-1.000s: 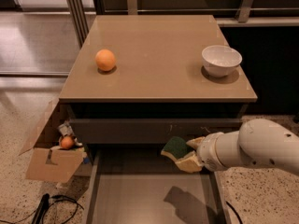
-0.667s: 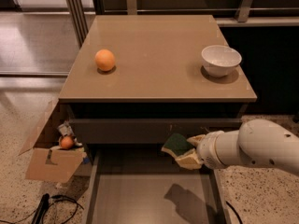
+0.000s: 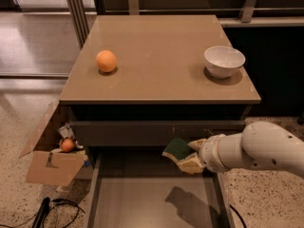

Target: Place sponge into middle drawer

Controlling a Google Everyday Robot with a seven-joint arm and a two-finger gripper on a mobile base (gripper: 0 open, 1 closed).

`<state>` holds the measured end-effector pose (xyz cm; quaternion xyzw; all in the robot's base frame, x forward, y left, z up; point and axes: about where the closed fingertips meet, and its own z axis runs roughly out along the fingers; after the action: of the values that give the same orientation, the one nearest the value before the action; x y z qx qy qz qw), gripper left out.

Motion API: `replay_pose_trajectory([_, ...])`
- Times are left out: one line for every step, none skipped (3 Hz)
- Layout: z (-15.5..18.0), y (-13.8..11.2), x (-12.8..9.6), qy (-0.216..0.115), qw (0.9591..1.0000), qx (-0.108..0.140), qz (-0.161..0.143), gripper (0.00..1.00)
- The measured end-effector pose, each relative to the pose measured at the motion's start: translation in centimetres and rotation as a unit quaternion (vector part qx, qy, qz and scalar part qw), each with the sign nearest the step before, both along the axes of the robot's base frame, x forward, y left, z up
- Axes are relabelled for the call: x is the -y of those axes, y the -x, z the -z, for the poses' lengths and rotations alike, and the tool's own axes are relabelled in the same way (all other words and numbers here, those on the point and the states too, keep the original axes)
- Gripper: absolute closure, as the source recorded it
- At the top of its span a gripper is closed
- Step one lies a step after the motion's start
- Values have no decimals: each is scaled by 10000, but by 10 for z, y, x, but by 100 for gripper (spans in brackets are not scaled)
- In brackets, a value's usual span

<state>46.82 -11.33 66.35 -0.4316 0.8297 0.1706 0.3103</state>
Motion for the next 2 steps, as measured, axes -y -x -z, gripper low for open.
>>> replay_pose_trajectory([48, -5, -15, -430, 9978, -383, -318, 100])
replay_pose_trajectory([87, -8, -19, -694, 9950, -612, -364, 100])
